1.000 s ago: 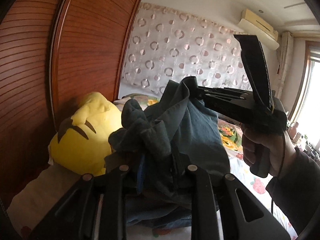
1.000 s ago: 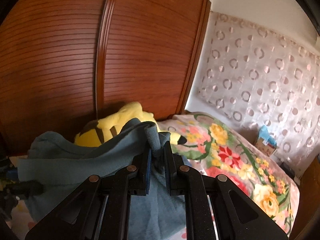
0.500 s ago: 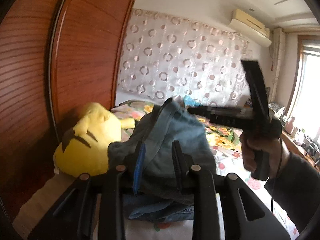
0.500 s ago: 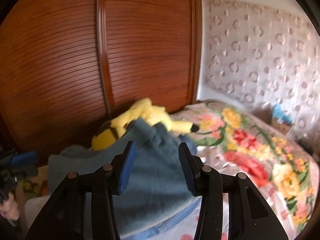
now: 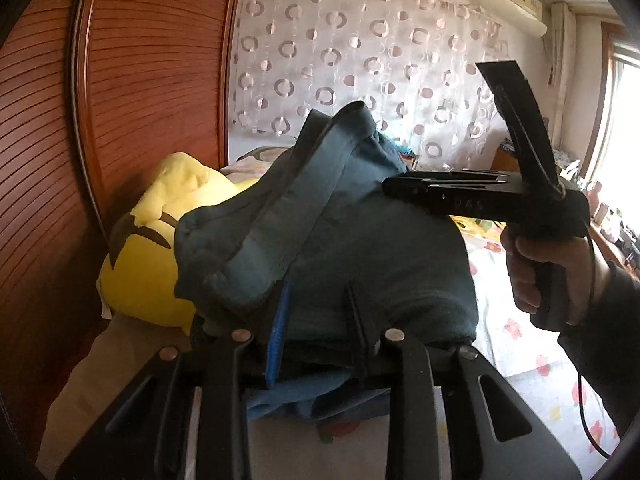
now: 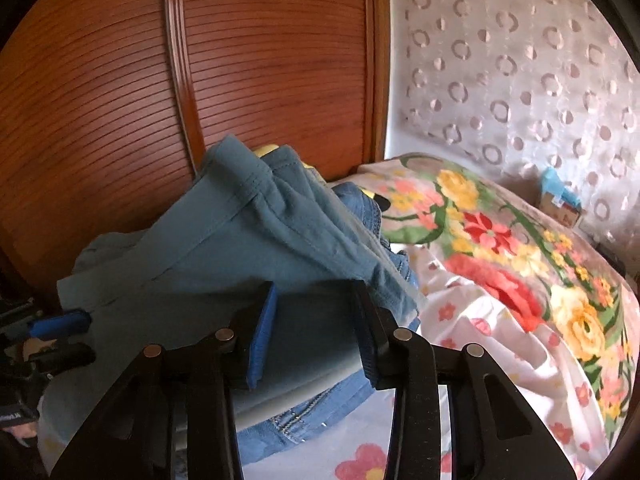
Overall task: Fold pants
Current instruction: 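Lower the shorts onto the folded jeans stack with both grippers, then open both grippers and release the shorts on the stack, then withdraw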
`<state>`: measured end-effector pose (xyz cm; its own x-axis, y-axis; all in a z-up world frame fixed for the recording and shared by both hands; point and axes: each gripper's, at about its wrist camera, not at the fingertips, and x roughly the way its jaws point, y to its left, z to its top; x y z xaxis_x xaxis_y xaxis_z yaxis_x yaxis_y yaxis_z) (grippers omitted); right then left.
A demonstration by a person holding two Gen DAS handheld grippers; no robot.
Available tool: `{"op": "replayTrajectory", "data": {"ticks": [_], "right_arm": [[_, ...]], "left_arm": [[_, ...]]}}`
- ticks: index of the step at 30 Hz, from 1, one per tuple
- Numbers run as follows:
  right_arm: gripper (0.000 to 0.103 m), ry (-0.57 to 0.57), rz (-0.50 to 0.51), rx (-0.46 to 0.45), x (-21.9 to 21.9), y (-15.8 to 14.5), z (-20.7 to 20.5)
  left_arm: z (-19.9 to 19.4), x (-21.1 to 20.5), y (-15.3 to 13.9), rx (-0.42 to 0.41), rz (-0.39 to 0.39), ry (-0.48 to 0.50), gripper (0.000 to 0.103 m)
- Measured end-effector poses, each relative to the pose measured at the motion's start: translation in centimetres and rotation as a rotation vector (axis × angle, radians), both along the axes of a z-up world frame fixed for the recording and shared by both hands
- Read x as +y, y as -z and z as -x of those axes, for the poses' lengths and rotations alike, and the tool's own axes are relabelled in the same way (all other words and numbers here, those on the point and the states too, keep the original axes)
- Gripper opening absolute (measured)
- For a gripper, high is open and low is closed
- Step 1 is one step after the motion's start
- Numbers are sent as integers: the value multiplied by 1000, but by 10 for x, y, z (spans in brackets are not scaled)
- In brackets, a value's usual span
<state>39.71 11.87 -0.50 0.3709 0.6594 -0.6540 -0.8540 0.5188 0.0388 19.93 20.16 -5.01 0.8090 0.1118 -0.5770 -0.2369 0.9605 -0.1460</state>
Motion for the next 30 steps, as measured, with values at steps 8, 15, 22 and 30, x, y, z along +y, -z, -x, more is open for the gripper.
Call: {"op": "replayTrajectory", "data": {"ticks": [8, 15, 22, 30], "right_arm": [[36, 20, -20, 5, -17, -12, 17], [38, 27, -47, -7, -41, -27, 50], [38, 50, -81, -34, -76, -48, 85], [44, 102, -112, -58, -120, -64, 117]], "left_arm": [[10, -5, -7, -13, 5, 39, 35], [28, -17, -22, -33, -6, 69, 51], [48, -39, -37, -50, -35, 111, 54], [70, -63, -52, -73, -52, 147, 55]]}}
